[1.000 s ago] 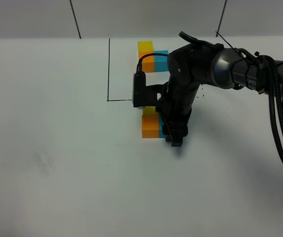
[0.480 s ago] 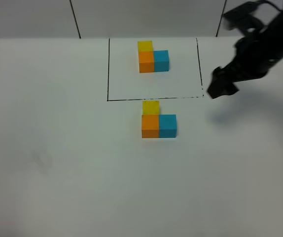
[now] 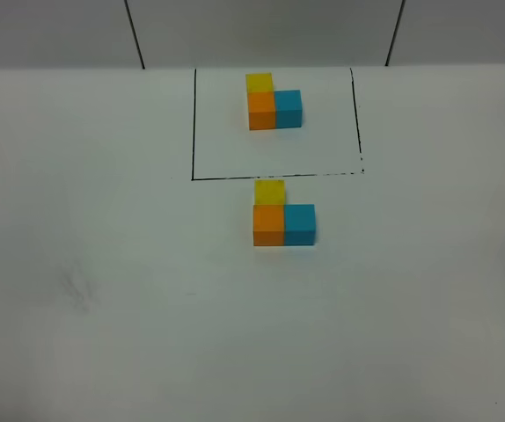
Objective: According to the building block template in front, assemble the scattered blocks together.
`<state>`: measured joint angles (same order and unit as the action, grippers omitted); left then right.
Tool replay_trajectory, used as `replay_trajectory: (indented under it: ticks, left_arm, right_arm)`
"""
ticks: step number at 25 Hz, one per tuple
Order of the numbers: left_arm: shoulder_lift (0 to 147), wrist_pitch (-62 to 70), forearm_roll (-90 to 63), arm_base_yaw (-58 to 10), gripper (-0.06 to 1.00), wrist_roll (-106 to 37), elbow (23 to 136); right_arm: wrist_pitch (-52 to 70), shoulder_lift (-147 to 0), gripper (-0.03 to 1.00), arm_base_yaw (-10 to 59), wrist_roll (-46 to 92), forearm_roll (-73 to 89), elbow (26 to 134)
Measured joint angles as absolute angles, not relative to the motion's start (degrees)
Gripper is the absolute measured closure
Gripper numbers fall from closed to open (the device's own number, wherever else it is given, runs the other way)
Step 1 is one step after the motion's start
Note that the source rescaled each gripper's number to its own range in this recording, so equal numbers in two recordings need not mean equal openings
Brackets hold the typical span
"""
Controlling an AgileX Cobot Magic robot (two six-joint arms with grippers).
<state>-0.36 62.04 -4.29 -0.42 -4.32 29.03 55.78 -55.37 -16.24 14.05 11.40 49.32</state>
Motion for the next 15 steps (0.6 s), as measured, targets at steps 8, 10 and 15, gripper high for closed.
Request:
replay_trajectory:
  ticks: [8,10,15]
  left_arm:
    - [-0.36,62.04,-4.29,-0.42,0.51,-4.32,29.03]
    - [-0.36,62.04,-4.29,-0.42,0.51,-4.32,29.03]
    - [-0.36,62.04,-4.29,-0.42,0.51,-4.32,29.03]
  right_arm:
    - [57.68,-30.20,-0.03,-5.66,9.86,10.84,33.16]
    - [59.61,-25.74,-0.02,-2.38,8.75,10.60,31.41]
    - [61.49,-14.86,0.00,2.34,7.70,9.42,29.01]
